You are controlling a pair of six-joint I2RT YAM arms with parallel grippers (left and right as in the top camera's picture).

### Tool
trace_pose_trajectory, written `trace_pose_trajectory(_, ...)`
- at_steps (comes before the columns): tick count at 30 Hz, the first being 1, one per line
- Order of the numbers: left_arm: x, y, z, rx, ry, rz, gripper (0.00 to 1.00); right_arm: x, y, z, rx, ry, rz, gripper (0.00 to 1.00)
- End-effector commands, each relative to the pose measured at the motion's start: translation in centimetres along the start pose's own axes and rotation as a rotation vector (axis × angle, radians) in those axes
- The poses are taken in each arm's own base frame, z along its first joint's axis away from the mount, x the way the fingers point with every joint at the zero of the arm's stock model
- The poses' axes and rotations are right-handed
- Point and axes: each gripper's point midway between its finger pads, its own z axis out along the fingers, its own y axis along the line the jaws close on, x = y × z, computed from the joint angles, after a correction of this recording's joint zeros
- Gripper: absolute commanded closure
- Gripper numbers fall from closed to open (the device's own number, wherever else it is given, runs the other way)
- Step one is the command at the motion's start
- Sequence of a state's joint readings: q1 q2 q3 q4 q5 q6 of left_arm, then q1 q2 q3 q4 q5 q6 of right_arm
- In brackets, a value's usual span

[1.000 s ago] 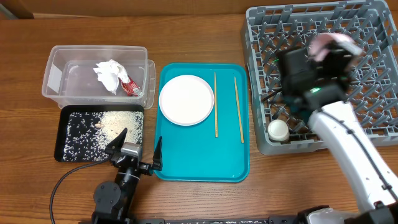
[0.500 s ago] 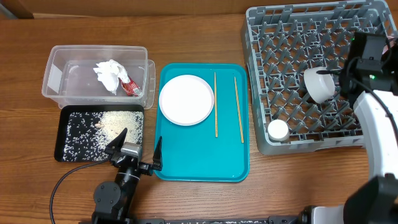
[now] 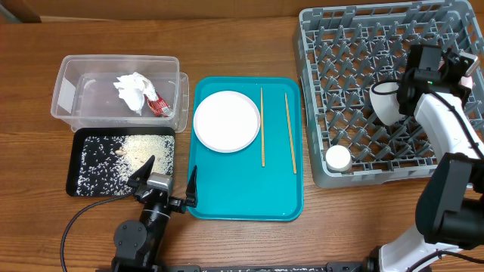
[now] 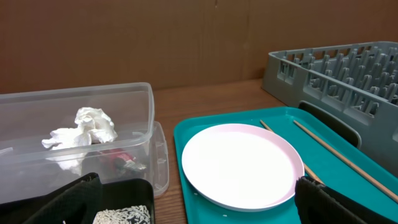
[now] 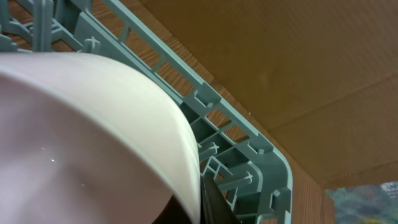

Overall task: Sort waste into correct bins and load items into the dishwasher
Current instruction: 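Carry the pink bowl into the dish rack and release it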

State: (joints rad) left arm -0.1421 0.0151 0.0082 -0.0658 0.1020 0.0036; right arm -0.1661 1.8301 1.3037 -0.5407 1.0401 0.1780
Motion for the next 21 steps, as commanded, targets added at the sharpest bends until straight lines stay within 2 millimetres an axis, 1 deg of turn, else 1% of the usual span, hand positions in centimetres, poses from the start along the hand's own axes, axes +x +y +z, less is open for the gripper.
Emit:
trace_pose_trajectory(1,0.0,-0.1,0.0,0.008,-0.005,0.012,0.00,0.4,1.4,-0.5,-0.026,0.006,-0.063,0.96)
trace_pose_trajectory(7,0.0,-0.1,0.0,0.008,-0.005,0.012,0.00,1.0,3.9,-2.8,-0.103,-0.008,-0.129,0.95)
trace_pose_trajectory(8,0.0,-0.1,0.0,0.008,-0.005,0.012,0.00,1.1,4.1,-3.2,-0.108,-0.010,-0.140,0.88)
trace_pose_trajectory(11,0.0,-0.1,0.0,0.008,-0.005,0.012,0.00,1.4,4.6,-3.9,-0.117,-0.016,-0.165,0.54)
trace_pose_trajectory(12,0.0,-0.1,0.0,0.008,-0.005,0.012,0.00,1.3,4.6,-4.2,-0.117,-0.019,-0.174,0.47)
trace_pose_trajectory(14,0.0,-0.1,0.0,0.008,-0.005,0.012,0.00,1.0,4.5,-5.1,-0.119,-0.039,-0.174,0.40)
trace_pose_trajectory(17,0.0,-0.1,0.0,0.008,-0.005,0.012,0.00,-0.2,4.4,-7.6,-0.158,-0.087,-0.154,0.37)
trace_pose_trajectory(19,0.0,-0.1,0.0,0.008,-0.005,0.012,0.00,-1.3,4.1,-10.1,-0.201,-0.135,-0.124,0.35)
trace_pose_trajectory(21,0.0,-0.1,0.0,0.008,-0.005,0.012,0.00,-2.6,3.6,-13.3,-0.270,-0.190,-0.091,0.31)
